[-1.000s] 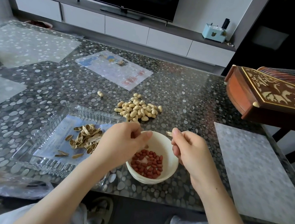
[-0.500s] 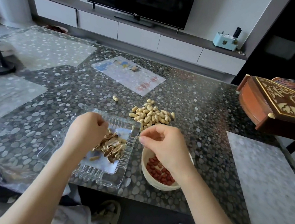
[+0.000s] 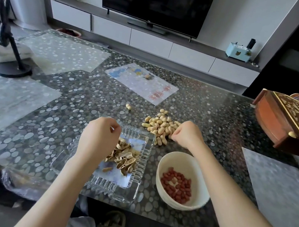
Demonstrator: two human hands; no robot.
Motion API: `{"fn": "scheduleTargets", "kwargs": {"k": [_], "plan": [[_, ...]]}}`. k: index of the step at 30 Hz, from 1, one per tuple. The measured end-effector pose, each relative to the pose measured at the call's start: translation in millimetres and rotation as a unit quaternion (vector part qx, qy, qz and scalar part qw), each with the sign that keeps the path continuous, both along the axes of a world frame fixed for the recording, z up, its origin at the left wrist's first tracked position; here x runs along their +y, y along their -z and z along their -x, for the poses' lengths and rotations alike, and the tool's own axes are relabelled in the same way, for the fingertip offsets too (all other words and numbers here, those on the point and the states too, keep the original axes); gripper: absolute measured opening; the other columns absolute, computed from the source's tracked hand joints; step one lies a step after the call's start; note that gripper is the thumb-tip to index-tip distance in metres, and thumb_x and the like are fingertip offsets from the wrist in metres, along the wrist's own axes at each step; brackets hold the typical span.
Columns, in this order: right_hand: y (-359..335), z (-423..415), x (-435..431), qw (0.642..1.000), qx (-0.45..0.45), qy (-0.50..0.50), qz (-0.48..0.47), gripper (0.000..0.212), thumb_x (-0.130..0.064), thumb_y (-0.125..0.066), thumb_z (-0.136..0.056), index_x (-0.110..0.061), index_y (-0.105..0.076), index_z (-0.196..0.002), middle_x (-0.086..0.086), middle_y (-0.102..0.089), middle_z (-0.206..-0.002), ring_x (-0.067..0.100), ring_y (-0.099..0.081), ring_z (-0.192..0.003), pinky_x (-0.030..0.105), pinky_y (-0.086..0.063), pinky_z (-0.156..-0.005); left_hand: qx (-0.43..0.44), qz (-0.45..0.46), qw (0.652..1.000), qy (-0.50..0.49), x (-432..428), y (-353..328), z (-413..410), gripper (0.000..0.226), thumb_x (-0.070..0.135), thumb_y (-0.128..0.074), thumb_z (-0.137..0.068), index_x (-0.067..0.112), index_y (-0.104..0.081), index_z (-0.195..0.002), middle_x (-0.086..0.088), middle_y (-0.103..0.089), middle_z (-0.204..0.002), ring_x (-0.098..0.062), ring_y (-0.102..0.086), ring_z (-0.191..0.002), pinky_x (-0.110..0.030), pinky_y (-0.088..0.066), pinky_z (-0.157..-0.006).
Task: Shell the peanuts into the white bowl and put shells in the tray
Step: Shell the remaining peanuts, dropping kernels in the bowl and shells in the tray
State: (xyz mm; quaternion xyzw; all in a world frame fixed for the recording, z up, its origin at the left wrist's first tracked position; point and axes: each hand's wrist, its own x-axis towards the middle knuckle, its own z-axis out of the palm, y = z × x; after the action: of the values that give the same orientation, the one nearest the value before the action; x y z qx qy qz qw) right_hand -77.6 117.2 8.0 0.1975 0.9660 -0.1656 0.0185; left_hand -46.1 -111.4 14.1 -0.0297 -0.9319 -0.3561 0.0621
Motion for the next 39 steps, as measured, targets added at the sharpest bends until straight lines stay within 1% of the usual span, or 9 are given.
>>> {"fn": "scheduleTargets", "kwargs": {"k": [6, 11, 13, 16, 21, 27, 29, 33, 39], "plan": [[7.4, 18.5, -10.9, 0.994, -0.099, -0.052, -0.001, 0.027, -0.027, -0.069, -0.079, -0.013, -0.051, -0.066, 0.008, -0.055, -0.083, 0.02, -0.051, -0.082, 0.024, -0.041, -0.07, 0.005, -0.012, 1.0, 0.002, 7.1, -2.4, 0.0, 0.021, 0.019, -0.053, -0.092, 0.015, -0.064, -0.075, 0.007, -0.049, -0.052, -0.011, -0.041, -0.045, -0.023, -0.028, -0.045], [16.3, 18.2, -7.6, 0.996, -0.066, -0.059, 0.017, 0.021, -0.027, -0.065, -0.083, -0.007, -0.062, -0.076, 0.012, -0.068, -0.087, 0.025, -0.059, -0.099, 0.034, -0.046, -0.097, 0.015, -0.017, 1.0, 0.022, 12.8, -2.8, -1.4, 0.022, 0.018, -0.052, -0.093, 0.009, -0.065, -0.077, 0.005, -0.051, -0.054, -0.011, -0.041, -0.047, -0.023, -0.03, -0.045], [8.3, 6.9, -9.0, 0.993, -0.032, -0.065, 0.092, 0.029, -0.022, -0.06, -0.088, -0.01, -0.052, -0.062, 0.012, -0.064, -0.072, 0.025, -0.06, -0.077, 0.039, -0.054, -0.084, 0.011, -0.036, 0.998, 0.041, 16.5, -4.6, -3.3, 0.025, 0.019, -0.053, -0.093, 0.007, -0.063, -0.074, 0.003, -0.05, -0.052, -0.009, -0.038, -0.044, -0.018, -0.028, -0.042], [-11.9, -24.7, -16.8, 0.976, 0.042, -0.079, 0.2, 0.018, -0.018, -0.064, -0.088, -0.01, -0.054, -0.076, 0.008, -0.07, -0.074, 0.016, -0.063, -0.06, 0.029, -0.054, -0.063, -0.008, -0.092, 0.992, 0.09, 25.2, -9.4, -10.3, 0.029, 0.029, -0.055, -0.093, 0.015, -0.062, -0.069, 0.002, -0.052, -0.051, -0.004, -0.038, -0.037, -0.012, -0.029, -0.038], [-30.1, -91.9, -34.5, 0.938, 0.172, -0.133, 0.271, 0.024, -0.033, -0.079, -0.075, -0.018, -0.064, -0.085, -0.003, -0.069, -0.078, 0.005, -0.065, -0.07, 0.017, -0.053, -0.064, -0.035, -0.169, 0.971, 0.164, 41.5, -10.1, -26.9, 0.031, 0.046, -0.059, -0.087, 0.033, -0.065, -0.06, -0.006, -0.068, -0.065, -0.005, -0.038, -0.042, -0.016, -0.028, -0.041], [-26.0, -129.4, -31.3, 0.916, 0.256, -0.114, 0.287, 0.017, -0.03, -0.08, -0.073, -0.022, -0.065, -0.079, -0.009, -0.07, -0.073, 0.003, -0.066, -0.07, 0.015, -0.052, -0.064, -0.081, -0.237, 0.936, 0.248, 51.7, -11.8, -40.7, 0.022, 0.038, -0.062, -0.088, 0.02, -0.071, -0.08, -0.001, -0.073, -0.076, -0.02, -0.053, -0.057, -0.023, -0.037, -0.055], [-27.0, -135.9, -26.3, 0.912, 0.269, -0.104, 0.293, 0.018, -0.03, -0.079, -0.073, -0.02, -0.066, -0.079, -0.007, -0.07, -0.072, 0.004, -0.066, -0.07, 0.016, -0.053, -0.063, -0.075, -0.224, 0.934, 0.269, 57.0, -13.4, -46.9, 0.017, 0.035, -0.062, -0.088, 0.022, -0.071, -0.082, 0.009, -0.073, -0.076, -0.008, -0.059, -0.064, -0.019, -0.043, -0.06], [-28.2, -144.8, -14.4, 0.906, 0.239, -0.104, 0.335, 0.023, -0.038, -0.077, -0.07, -0.02, -0.068, -0.083, -0.007, -0.072, -0.076, 0.003, -0.068, -0.072, 0.016, -0.054, -0.066, -0.1, -0.285, 0.907, 0.294, 65.0, -9.7, -49.9, 0.022, 0.036, -0.065, -0.083, 0.015, -0.069, -0.082, -0.004, -0.069, -0.076, -0.023, -0.055, -0.07, -0.036, -0.044, -0.07], [-27.9, -153.7, -8.3, 0.893, 0.189, -0.174, 0.369, 0.027, -0.049, -0.048, -0.086, -0.027, -0.063, -0.079, -0.012, -0.058, -0.063, 0.003, -0.055, -0.062, 0.019, -0.042, -0.06, -0.174, -0.37, 0.856, 0.317, 75.0, -13.1, -55.9, 0.033, 0.042, -0.058, -0.086, 0.014, -0.056, -0.068, 0.006, -0.044, -0.06, -0.007, -0.038, -0.058, -0.022, -0.031, -0.061]]}}
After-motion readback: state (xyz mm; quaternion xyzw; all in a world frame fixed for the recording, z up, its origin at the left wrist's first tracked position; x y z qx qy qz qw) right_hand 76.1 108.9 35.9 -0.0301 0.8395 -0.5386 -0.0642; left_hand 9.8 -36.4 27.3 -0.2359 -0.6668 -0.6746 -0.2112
